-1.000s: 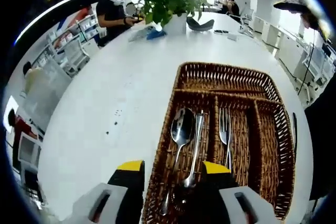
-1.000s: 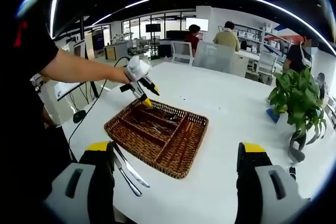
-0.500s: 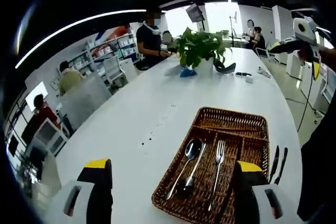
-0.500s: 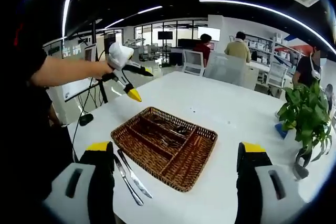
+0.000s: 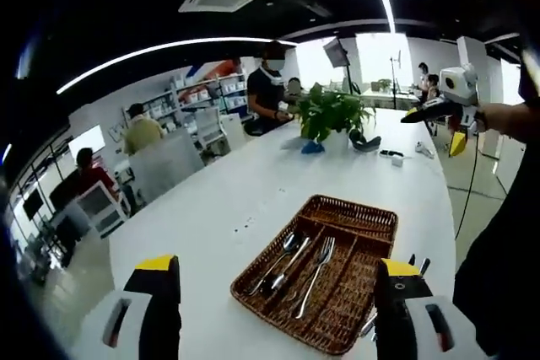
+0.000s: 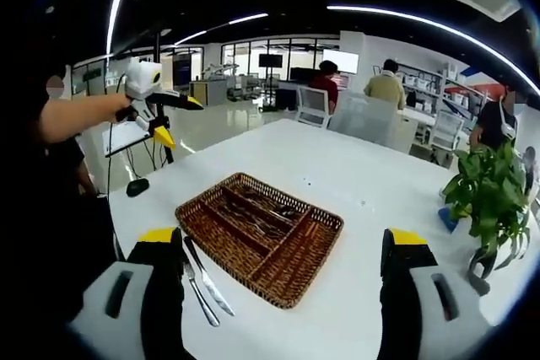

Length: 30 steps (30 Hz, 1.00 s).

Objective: Arrange the knives, forks, and spoons in their matching storage slots by inserting each utensil handle-first until every utensil is classified and aligned in the correct compartment

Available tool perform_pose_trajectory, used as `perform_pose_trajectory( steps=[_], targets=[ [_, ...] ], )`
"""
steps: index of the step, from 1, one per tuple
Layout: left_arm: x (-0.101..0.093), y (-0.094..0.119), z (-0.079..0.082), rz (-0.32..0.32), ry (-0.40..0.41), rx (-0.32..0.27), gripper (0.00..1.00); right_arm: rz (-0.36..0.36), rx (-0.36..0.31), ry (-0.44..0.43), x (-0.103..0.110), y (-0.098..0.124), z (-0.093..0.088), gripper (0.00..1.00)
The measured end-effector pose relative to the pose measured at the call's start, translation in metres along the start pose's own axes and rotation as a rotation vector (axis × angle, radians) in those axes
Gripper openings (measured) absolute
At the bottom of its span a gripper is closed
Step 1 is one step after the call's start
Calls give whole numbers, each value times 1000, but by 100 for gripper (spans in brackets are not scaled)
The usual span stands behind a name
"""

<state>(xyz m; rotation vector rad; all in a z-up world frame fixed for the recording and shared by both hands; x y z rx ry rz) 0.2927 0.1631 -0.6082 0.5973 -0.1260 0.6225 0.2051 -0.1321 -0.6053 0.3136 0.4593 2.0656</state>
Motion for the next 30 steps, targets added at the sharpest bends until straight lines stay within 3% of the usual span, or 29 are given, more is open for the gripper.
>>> perform_pose_trajectory(
  steps=[3, 12, 16, 18, 21, 30],
  targets=[
    [-13, 14, -2, 12, 43, -20, 100, 4, -7, 1, 2, 8, -4, 99],
    [-61, 45, -30, 52, 125, 23, 100, 4, 16, -43, 7, 22, -31, 99],
    [-84, 51, -41, 45, 125, 42, 100, 5, 25, -60, 7, 22, -38, 99],
    [-84, 55, -48, 88, 111, 52, 100, 15, 25, -61, 9, 22, -38, 99],
    [-89, 59, -52, 69, 158, 46, 100, 17, 25, -59, 8, 20, -39, 99],
    [-85, 59, -58, 61, 152, 83, 100, 20, 64, -62, 8, 10, -50, 99]
  ],
)
Point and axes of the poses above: the point that each gripper's makers call its tool centre point, and the gripper's own axes: y roughly backward along the fingers, x roughly to its left, z roughly out of its top, the point moved 1 cm from there along y, roughly backward along the fingers, and after that the axes turned 7 degrees about -y, right-handed, at the moved point
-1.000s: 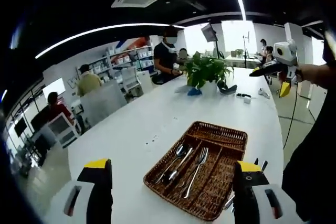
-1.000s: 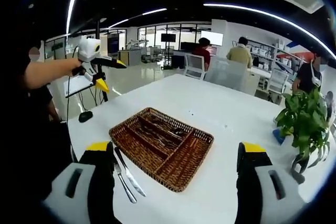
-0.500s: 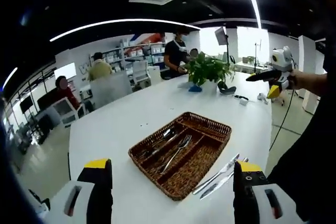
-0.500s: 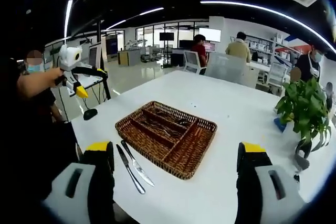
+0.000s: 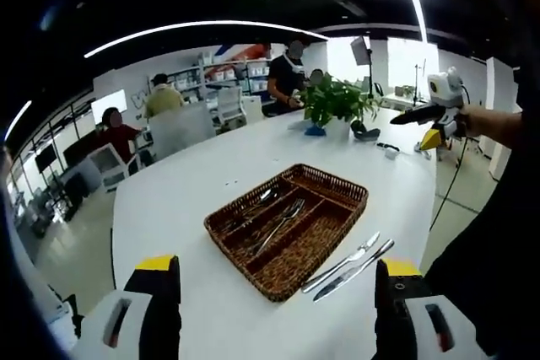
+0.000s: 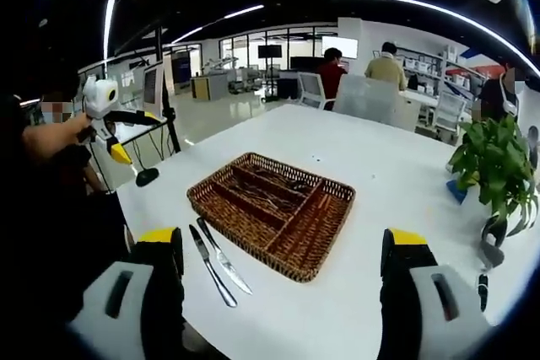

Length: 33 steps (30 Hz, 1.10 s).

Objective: Arrange the knives, forks, and spoons in their matching storage slots by inserting each utensil handle-first until every utensil is classified and aligned in the correct compartment

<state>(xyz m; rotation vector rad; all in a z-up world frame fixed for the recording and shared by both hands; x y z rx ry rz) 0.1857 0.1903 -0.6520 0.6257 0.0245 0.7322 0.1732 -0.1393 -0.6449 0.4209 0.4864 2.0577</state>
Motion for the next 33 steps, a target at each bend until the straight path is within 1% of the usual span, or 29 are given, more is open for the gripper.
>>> perform_pose_trajectory(
  steps=[2, 3, 5, 6, 7, 10, 13, 17, 18, 19, 20, 24, 25, 26, 28, 29, 30, 32, 33],
  targets=[
    [2, 0, 1, 1, -3, 2, 100, 3, 1, -2, 1, -2, 1, 99],
    [5, 0, 1, 4, -2, 3, 100, 5, -11, 7, 2, -4, 5, 99],
    [7, 0, 2, 1, 9, 8, 100, 4, -12, 16, 2, -6, 8, 99],
    [7, 0, 3, -2, 8, 9, 98, 4, -12, 17, 1, -7, 9, 99],
    [7, 0, 3, -3, 1, 10, 96, 6, -12, 16, 1, -7, 10, 99],
    [8, -4, 8, -16, -29, 13, 98, 2, -15, 16, -2, -9, 10, 99],
    [7, -8, 9, -37, -65, 30, 99, 2, -13, 10, -4, -11, 9, 99],
    [-4, -20, 9, -119, -190, 68, 97, 10, -6, 10, -5, -13, 8, 99],
    [-4, -23, 7, -128, -225, 89, 96, 14, -4, 10, -4, -14, 8, 99],
    [-2, -28, 2, -120, -281, 136, 94, 19, 0, 10, -4, -15, 8, 99],
    [-3, -32, 2, -130, -309, 144, 94, 20, 1, 11, -4, -16, 8, 99],
    [-22, -49, 6, -231, -367, 148, 92, 31, 8, 15, -2, -18, 7, 99],
    [-26, -53, 4, -253, -390, 165, 92, 38, 11, 16, -1, -19, 6, 99],
    [-27, -55, 3, -259, -395, 172, 92, 39, 12, 16, -1, -19, 5, 99],
    [-38, -63, -4, -311, -463, 204, 90, 40, 20, 16, -1, -20, 1, 99],
    [-44, -65, -6, -336, -478, 211, 89, 40, 23, 14, -1, -20, -1, 99],
    [-53, -68, -9, -378, -497, 215, 87, 40, 24, 10, -1, -20, -2, 99],
    [-62, -74, -17, -414, -540, 241, 84, 41, 26, 6, 1, -20, -5, 99],
    [-66, -78, -19, -427, -552, 241, 84, 43, 27, 5, 1, -20, -5, 99]
  ],
)
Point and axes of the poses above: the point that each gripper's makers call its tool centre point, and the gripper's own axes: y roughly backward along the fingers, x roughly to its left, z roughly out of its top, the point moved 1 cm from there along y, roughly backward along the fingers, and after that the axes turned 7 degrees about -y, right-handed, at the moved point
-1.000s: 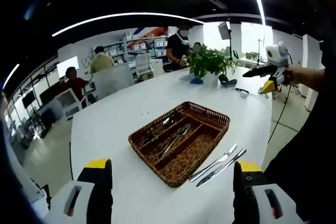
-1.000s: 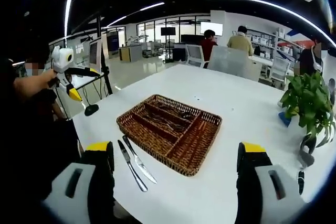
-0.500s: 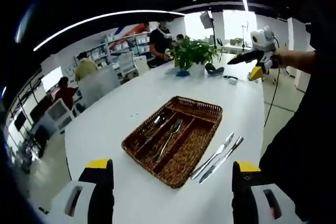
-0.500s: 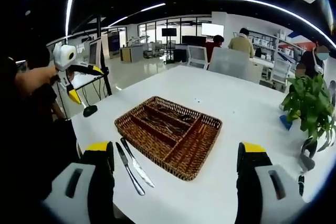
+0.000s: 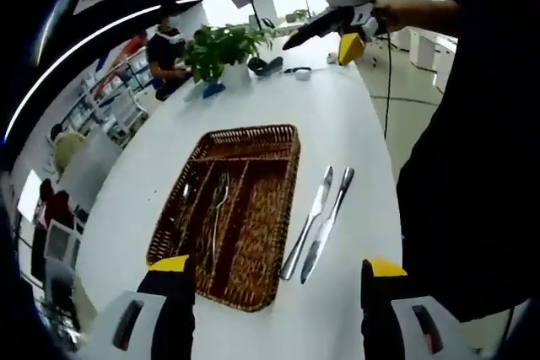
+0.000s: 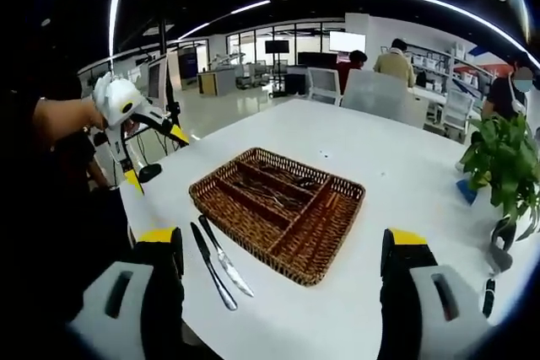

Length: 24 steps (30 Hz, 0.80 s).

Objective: Arrange the knives, forks, and spoons in their matching storage slots by inserting each utensil handle-first until every utensil is classified and aligned in the correct compartment

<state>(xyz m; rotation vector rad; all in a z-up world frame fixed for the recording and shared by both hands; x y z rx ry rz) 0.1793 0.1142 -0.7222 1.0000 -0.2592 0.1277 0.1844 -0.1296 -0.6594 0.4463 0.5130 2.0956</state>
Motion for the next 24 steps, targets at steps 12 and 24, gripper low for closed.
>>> perform_pose_trajectory(
  steps=[12, 24],
  targets=[
    [-25, -58, -20, -152, -102, 61, 55, -13, 2, -24, 1, 1, -7, 99],
    [-48, -99, -33, -280, -105, 55, 43, -33, 22, -43, -1, 9, -19, 99]
  ],
)
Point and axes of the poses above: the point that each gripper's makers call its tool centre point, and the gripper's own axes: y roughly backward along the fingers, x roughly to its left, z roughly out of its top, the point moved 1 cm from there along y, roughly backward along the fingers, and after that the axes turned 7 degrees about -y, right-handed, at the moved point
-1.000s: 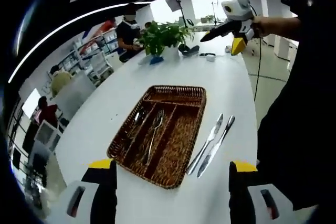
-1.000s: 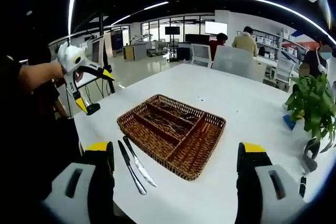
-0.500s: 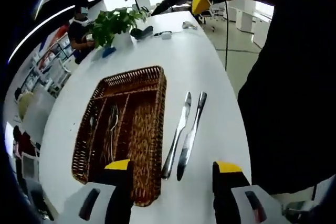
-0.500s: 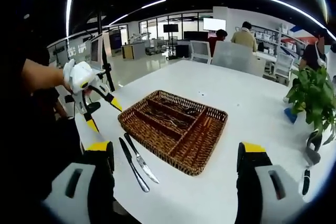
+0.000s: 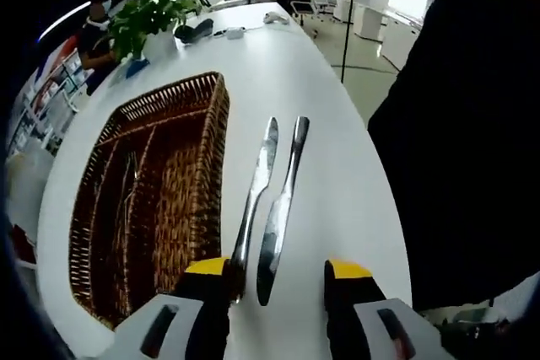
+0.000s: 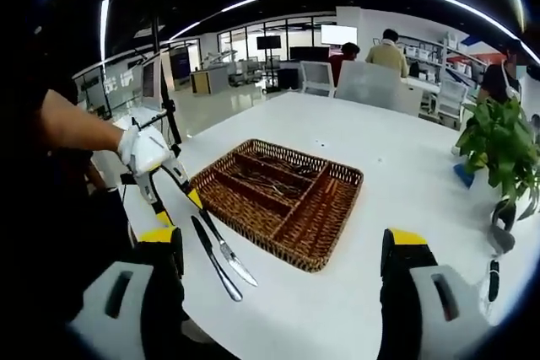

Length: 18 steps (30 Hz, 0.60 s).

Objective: Arrange the knives, forks, and spoons in their matching storage slots by inserting each utensil handle-first until every utensil is classified and aligned in the correct compartment

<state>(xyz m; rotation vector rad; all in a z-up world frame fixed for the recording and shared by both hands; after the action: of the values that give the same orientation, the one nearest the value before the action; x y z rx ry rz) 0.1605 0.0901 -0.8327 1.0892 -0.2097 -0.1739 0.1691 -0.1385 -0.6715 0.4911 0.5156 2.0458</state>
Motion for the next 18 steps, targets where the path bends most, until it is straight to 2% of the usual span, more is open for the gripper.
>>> perform_pose_trajectory(
  steps=[2, 6, 11, 14, 15, 18],
  targets=[
    [-1, -5, -3, -7, -11, 7, 42, -3, -2, -7, -1, 2, -1, 99],
    [-6, -13, -9, -52, -9, 25, 32, -8, 1, -9, -2, 3, -3, 99],
    [-3, -18, -12, -45, -3, 29, 28, -12, 0, -20, -2, 6, -5, 99],
    [-10, -20, -16, -58, -17, 43, 18, -13, 4, -22, -2, 6, -7, 99],
    [-9, -21, -12, -59, -29, 25, 17, -14, 4, -23, -2, 6, -7, 99],
    [-10, -21, -13, -60, -16, 36, 17, -14, 0, -28, -2, 6, -7, 99]
  ],
)
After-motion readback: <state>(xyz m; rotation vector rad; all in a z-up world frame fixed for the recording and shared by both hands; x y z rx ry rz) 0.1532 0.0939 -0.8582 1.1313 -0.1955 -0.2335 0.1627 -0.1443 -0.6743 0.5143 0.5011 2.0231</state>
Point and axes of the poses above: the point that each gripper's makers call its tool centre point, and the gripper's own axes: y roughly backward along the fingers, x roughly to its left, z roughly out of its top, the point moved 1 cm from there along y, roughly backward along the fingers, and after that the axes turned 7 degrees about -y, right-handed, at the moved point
